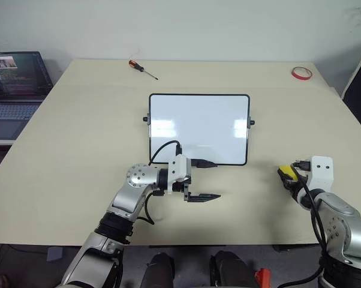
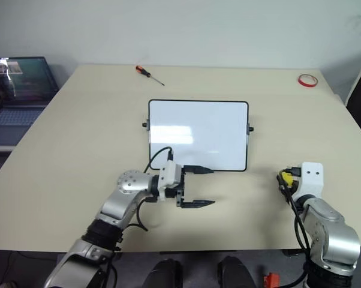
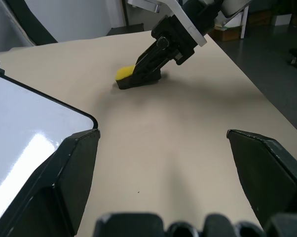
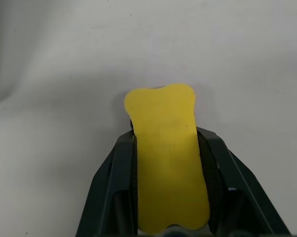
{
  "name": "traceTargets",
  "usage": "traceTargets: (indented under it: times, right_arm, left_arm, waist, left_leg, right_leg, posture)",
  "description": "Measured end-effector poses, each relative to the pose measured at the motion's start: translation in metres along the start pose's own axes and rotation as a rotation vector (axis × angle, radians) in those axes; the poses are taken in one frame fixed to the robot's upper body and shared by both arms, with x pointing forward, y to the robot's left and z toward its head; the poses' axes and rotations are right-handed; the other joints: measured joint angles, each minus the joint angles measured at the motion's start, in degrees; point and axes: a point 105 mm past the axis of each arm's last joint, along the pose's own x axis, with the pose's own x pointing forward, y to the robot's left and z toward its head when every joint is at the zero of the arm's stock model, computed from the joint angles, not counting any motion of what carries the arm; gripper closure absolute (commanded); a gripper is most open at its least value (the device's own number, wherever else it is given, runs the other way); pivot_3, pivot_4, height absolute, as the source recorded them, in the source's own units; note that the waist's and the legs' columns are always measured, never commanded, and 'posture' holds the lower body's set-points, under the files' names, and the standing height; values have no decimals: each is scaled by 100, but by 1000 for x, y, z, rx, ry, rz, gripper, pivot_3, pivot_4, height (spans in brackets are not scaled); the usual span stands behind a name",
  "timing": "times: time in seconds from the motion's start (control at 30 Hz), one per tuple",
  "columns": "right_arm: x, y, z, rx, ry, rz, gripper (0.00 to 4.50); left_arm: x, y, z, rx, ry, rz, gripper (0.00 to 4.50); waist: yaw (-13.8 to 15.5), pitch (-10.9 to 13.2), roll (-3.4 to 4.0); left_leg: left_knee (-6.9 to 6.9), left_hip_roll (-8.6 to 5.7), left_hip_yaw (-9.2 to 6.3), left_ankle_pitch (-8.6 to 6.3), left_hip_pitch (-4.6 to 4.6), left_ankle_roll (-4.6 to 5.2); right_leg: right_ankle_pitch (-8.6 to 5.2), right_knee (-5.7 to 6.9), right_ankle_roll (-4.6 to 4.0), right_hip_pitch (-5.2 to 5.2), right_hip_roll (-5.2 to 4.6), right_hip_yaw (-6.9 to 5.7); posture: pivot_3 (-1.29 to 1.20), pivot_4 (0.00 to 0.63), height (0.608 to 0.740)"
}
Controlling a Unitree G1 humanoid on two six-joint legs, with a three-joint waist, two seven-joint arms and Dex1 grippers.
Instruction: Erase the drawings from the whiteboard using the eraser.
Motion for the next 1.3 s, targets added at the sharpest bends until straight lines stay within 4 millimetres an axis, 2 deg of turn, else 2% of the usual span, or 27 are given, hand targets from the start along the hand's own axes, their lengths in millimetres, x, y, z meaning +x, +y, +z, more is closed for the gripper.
traceTargets:
  times: [0.4, 0.53, 0.63, 0.73, 0.97, 1.07, 1.2, 1.3]
  right_arm:
    - [2, -1, 1, -15, -5, -3, 3246]
    - [2, -2, 1, -22, -6, -8, 1995]
    - [3, -3, -1, -20, 3, -18, 853]
    - [4, -4, -1, -20, 1, -21, 14]
    - [5, -5, -1, -17, 3, -28, 14]
    - [5, -4, 7, -1, -29, -42, 14]
    - [-4, 4, 28, 43, -131, -35, 14]
    - [-13, 9, 34, 72, -171, -21, 14]
  left_arm:
    - [0, 3, 1, 6, 1, 15, 0]
    - [0, 3, 1, 6, 2, 16, 0]
    - [-1, 3, 1, 7, 4, 18, 0]
    - [-2, 4, 0, 7, 8, 20, 0]
    - [-4, 7, -1, 8, 23, 42, 0]
    - [-9, 11, 3, -6, 26, 90, 0]
    - [-22, 26, 19, -74, -30, 268, 0]
    - [-33, 36, 31, -128, -77, 404, 0]
  waist:
    - [0, 0, 0]
    - [0, 0, 0]
    - [0, 0, 0]
    - [0, 0, 0]
    - [-1, -1, 1]
    - [-10, -1, 2]
    - [-4, -1, 2]
    - [1, -2, 3]
  left_leg:
    - [1, 0, 1, 0, 0, 0]
    - [1, 0, 1, 0, 0, 0]
    - [2, 0, 1, 0, 0, 0]
    - [2, 0, 1, 0, 0, 0]
    - [2, 0, 1, 0, 1, 0]
    - [3, 4, 1, 0, 1, 0]
    - [3, 14, -4, 0, -2, 0]
    - [3, 16, -6, 0, -3, 0]
  right_leg:
    - [0, 1, 0, 0, 0, 1]
    - [0, 2, 0, 0, 0, 1]
    - [0, 2, 0, 0, 0, 1]
    - [0, 3, 0, 0, 0, 1]
    - [0, 5, 0, 0, 0, 2]
    - [0, 9, 0, -3, 0, 5]
    - [0, 13, 0, -5, -6, 3]
    - [0, 12, 1, -4, -8, 1]
  posture:
    - [0, 150, 740]
    - [0, 150, 740]
    - [0, 150, 740]
    - [0, 150, 740]
    - [0, 150, 740]
    - [0, 150, 740]
    - [0, 150, 740]
    - [0, 150, 740]
